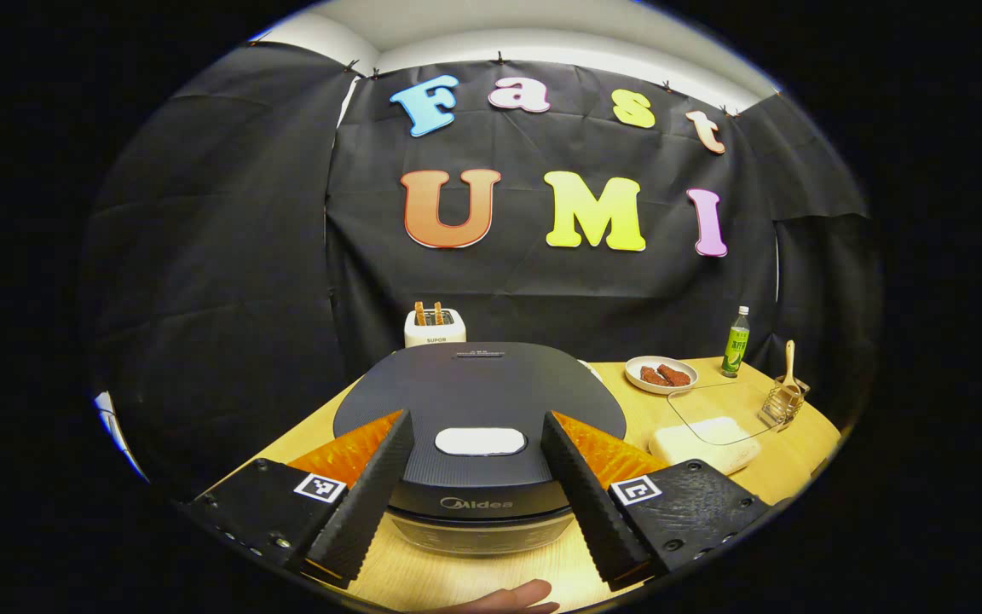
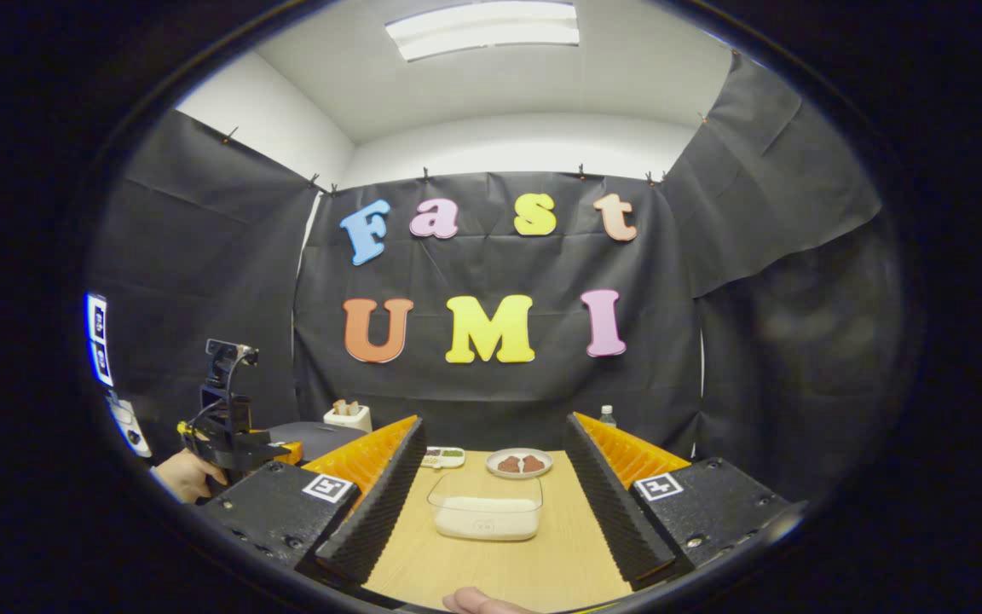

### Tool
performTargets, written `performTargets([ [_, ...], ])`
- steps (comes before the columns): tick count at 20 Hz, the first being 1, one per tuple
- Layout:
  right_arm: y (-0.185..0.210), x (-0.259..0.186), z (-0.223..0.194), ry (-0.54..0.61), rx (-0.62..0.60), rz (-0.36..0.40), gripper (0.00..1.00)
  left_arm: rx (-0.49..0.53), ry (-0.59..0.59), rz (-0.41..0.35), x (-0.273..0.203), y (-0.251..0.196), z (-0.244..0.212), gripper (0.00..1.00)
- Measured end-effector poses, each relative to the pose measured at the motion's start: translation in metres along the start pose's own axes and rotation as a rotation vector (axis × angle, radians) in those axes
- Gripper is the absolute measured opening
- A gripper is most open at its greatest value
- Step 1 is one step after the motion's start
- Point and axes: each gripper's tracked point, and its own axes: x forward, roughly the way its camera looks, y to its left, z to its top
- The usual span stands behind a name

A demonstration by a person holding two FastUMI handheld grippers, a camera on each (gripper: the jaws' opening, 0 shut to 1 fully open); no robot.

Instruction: Close the left gripper, press the button to open the rice cooker; take a wooden spoon from the chopstick holder with the right hand, scoop a spoonful of rice and pour it into the rice cooker, then put the wooden spoon back into the chopstick holder.

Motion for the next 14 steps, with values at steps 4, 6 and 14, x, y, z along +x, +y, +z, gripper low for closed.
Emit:
performTargets([
  [4,0.001,0.0,-0.002,0.002,0.011,0.009,1.0,0.006,-0.05,0.009,0.0,0.0,-0.001,0.98],
  [6,-0.003,0.002,-0.005,0.012,0.022,0.004,1.0,0.009,-0.077,0.008,0.0,-0.001,-0.003,0.98],
  [14,-0.004,0.004,-0.009,0.026,0.04,0.003,1.0,0.003,-0.121,0.006,0.003,-0.002,-0.006,0.86],
])
